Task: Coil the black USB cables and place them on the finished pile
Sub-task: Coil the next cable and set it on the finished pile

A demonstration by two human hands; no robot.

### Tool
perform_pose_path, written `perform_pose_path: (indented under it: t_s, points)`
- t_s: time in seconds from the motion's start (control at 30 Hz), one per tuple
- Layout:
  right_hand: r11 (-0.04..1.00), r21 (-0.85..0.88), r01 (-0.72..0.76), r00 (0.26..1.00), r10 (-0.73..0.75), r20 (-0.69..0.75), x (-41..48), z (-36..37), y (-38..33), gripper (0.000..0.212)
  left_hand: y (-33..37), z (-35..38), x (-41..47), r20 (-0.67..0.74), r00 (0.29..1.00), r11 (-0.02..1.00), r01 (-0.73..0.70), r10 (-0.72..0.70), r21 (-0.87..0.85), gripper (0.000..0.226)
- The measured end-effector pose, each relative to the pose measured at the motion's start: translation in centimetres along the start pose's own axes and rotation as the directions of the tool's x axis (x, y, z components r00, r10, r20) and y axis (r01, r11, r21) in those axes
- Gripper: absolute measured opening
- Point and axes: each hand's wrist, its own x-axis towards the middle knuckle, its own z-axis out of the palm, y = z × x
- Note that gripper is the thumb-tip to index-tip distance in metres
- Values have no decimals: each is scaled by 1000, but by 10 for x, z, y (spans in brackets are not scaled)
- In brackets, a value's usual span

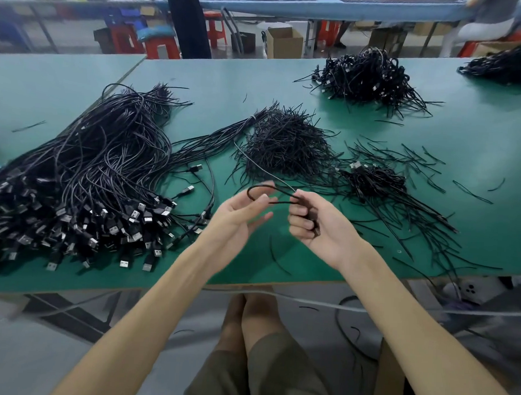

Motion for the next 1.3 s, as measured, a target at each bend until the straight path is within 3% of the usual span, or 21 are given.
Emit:
perform_pose_path:
  t_s: [0.1, 0.17, 0.27, 0.37, 0.43, 0.57, 0.67, 0.77, 0.87, 0.97, 1.07, 1.13, 1.2, 1.23, 1.3]
  points:
    - [989, 144, -21, 999, 16, 35, 1, 4, 5, 30, -11, 6, -4, 55, 995, 993, 79, -84, 86, 47]
    - [993, 113, -22, 1000, 20, 22, 3, 7, 9, 32, -14, 12, -4, 90, 993, 992, 67, -77, 108, 40]
    - [998, 21, -53, 998, 54, -28, 2, 7, 18, 39, -15, 18, -1, -34, 998, 980, 66, -61, 188, 34]
    - [998, 4, -70, 996, 70, -61, -1, 7, 21, 35, -16, 20, 5, -161, 987, 905, 45, 26, 424, 31]
    - [999, -2, -53, 997, 53, -63, -2, 9, 21, 50, -12, 19, 10, -219, 972, 877, 27, 90, 480, 33]
    - [1000, 3, -13, 1000, 13, -7, -5, 10, 18, 65, 3, 15, 14, -310, 944, 928, 11, 113, 372, 40]
    - [993, -109, 33, 999, -35, -16, -11, 4, 17, 51, 8, 10, 14, -314, 947, 965, 11, 74, 264, 42]
    - [926, -361, 110, 983, -154, -96, -13, 3, 19, 32, 13, 3, 14, -339, 940, 974, 40, 39, 224, 41]
    - [755, -612, 236, 896, -413, -163, -14, 5, 22, 20, 15, -2, 14, -288, 957, 950, 108, -20, 292, 43]
    - [458, -802, 383, 730, -682, -41, -17, 9, 24, 16, 17, 2, 13, -209, 971, 855, 207, -119, 475, 41]
    - [76, -881, 467, 513, -835, 200, -20, 15, 21, 13, 20, 11, 8, -170, 977, 755, 210, -132, 621, 39]
    - [-271, -895, 356, 422, -807, 412, -17, 17, 18, 26, 22, 17, 6, -120, 985, 695, 170, -121, 698, 36]
    - [-514, -837, 188, 456, -709, 538, -14, 17, 18, 32, 23, 19, 5, -67, 989, 641, 134, -128, 756, 35]
    - [-563, -815, 138, 496, -673, 549, -12, 16, 20, 30, 24, 19, 5, -49, 989, 628, 126, -139, 768, 36]
    - [-560, -818, 128, 546, -649, 530, -10, 11, 24, 17, 25, 17, 4, -29, 990, 641, 112, -139, 759, 35]
